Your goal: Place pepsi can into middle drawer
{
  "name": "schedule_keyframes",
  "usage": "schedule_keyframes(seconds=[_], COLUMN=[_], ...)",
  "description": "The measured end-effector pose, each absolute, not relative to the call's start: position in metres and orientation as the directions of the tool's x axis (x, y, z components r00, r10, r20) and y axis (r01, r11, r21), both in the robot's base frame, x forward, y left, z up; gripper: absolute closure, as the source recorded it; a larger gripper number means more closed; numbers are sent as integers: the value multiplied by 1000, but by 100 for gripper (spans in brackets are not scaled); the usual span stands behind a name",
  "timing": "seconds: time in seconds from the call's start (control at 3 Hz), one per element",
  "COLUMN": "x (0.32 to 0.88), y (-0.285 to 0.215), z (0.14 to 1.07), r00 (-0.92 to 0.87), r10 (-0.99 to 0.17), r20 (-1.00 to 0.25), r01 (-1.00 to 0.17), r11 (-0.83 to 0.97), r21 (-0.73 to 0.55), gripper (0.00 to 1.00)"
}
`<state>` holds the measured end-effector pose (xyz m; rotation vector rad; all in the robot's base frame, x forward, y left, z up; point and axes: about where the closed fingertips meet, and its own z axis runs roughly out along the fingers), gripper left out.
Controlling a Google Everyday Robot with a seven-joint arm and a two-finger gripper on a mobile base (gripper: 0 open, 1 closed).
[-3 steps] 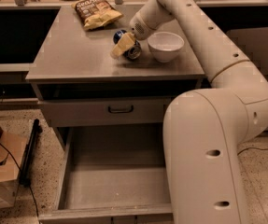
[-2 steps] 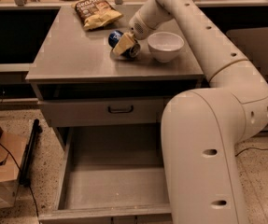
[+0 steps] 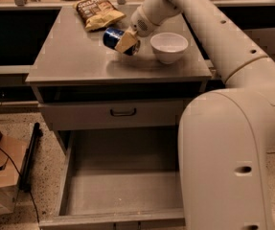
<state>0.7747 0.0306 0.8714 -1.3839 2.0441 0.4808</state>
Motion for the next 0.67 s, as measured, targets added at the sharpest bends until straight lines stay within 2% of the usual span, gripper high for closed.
schedule_keyframes(seconds=[0.33,0.67], x=[723,651], y=[40,41], z=[893,899], r00=[-79,94], r10=[-722,-719], r20=[-687,-689], r01=[-968,-984], r11=[220,37], r21=[-120,-174], gripper=[100,100])
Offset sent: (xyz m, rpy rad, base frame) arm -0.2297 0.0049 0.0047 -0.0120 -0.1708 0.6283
